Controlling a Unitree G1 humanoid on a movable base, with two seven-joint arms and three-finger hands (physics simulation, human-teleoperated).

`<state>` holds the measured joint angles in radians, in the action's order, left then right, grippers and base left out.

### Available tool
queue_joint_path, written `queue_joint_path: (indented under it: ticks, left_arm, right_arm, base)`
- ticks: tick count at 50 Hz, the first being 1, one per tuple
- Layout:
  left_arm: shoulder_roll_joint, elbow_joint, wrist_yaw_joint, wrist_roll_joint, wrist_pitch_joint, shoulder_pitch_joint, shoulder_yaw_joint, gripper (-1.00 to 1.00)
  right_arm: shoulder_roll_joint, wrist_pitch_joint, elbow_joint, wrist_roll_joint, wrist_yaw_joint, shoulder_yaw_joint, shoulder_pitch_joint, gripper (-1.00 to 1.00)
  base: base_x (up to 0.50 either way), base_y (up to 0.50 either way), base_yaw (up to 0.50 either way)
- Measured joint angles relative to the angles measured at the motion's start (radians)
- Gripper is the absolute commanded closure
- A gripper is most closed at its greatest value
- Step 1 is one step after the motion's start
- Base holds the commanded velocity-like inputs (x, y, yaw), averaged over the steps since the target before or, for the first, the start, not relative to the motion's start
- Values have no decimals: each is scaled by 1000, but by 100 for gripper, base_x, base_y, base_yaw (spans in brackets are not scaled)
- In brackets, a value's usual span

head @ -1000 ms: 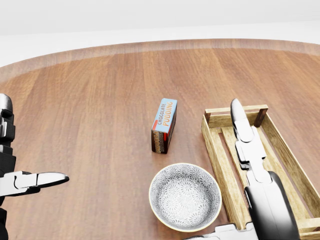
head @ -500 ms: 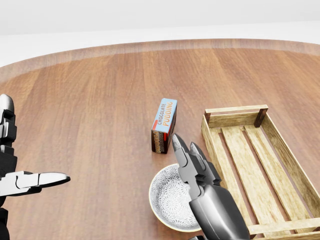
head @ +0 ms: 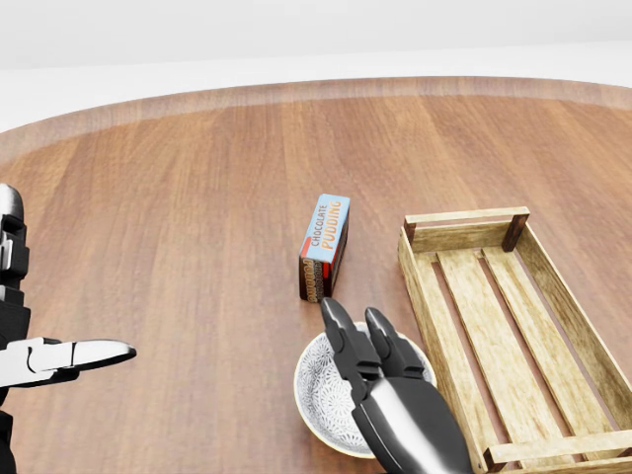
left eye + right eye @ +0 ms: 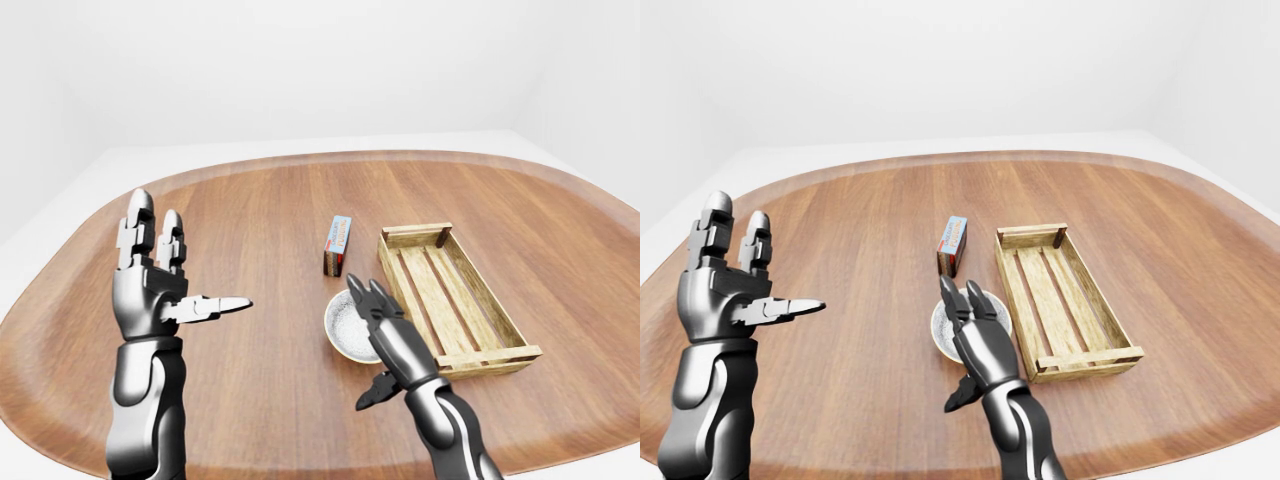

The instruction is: Pick up the bowl on the left and put it in the tray.

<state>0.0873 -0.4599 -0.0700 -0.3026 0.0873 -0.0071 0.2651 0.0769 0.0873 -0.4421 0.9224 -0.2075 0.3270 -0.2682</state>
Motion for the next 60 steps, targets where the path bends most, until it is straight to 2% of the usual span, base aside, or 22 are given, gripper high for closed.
queue_joint_path:
  ticks: [25, 60]
  left_arm:
    - [0, 8, 0, 1, 0, -1, -2, -100]
    - [-1, 22, 0, 7, 0, -1, -7, -100]
  right_arm:
    - [-31, 0, 127, 149, -1, -29, 46, -100]
    - [-38, 0, 306, 174, -21, -50, 84, -100]
  base:
    - [0, 0, 0]
    - [0, 0, 0]
